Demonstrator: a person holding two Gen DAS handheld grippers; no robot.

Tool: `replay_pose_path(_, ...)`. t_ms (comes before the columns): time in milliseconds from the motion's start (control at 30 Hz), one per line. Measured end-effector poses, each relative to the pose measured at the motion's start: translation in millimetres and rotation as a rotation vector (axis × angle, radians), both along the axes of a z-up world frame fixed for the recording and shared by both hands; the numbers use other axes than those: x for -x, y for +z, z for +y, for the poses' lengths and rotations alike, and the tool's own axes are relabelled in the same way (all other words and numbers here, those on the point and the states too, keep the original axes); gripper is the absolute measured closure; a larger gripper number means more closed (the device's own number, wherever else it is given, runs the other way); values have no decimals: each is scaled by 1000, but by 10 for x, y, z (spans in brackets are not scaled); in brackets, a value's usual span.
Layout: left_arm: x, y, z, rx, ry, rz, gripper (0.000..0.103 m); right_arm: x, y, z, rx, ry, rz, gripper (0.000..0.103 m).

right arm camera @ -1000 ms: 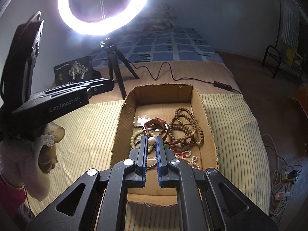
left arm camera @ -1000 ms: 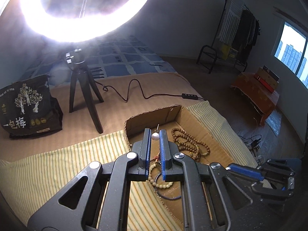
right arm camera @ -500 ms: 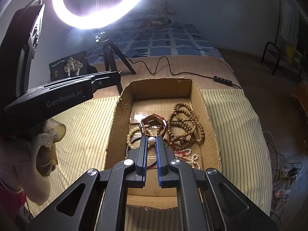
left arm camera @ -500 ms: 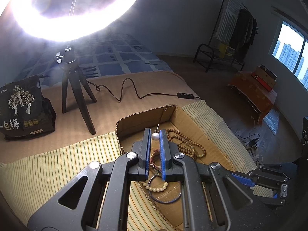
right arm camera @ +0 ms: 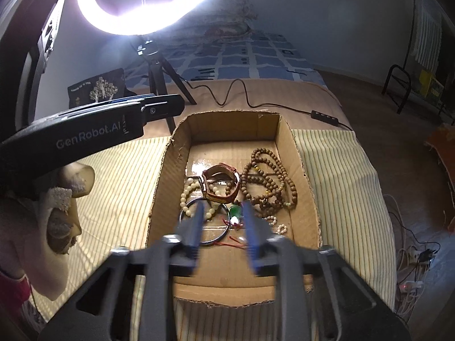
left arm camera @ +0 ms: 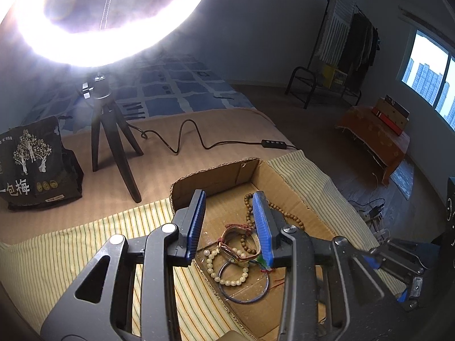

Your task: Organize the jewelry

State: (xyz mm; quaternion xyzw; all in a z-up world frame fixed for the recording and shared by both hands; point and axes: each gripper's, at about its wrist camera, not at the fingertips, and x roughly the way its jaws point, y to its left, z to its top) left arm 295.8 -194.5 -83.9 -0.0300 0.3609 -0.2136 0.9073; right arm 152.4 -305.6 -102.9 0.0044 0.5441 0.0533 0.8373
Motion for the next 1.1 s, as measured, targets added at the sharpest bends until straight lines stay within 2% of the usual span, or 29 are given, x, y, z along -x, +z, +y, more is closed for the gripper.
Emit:
replay_pose_path(33, 0, 2, 2, -2, 2, 0, 68, 4, 9, 6, 4, 2, -6, 55)
replay_pose_path(67, -2, 4, 4, -3, 2, 0, 68, 9, 29, 17, 9, 3, -16, 52)
replay_pose_path(300, 17, 43, 38, -4, 12, -5, 61, 19, 69, 52, 33, 1, -27, 47)
replay_pose_path(433, 34, 66, 62, -3, 16, -13, 49, 25, 96, 60, 53, -4, -29, 46)
replay_pose_path(533, 49, 91, 83, 2, 19, -16, 48, 34, 128, 71, 76, -12, -34, 39)
replay_pose_path(600, 68, 113, 87, 1, 19, -21, 46, 44, 154, 92, 88, -13, -39, 38)
replay_pose_path(667, 95, 143, 96, 0, 21, -31, 38, 58, 188, 108, 101, -8, -46, 38)
replay_pose_path(1100, 336, 416, 269, -24, 48, -87, 37, 166, 440, 194, 141, -6, -97, 37)
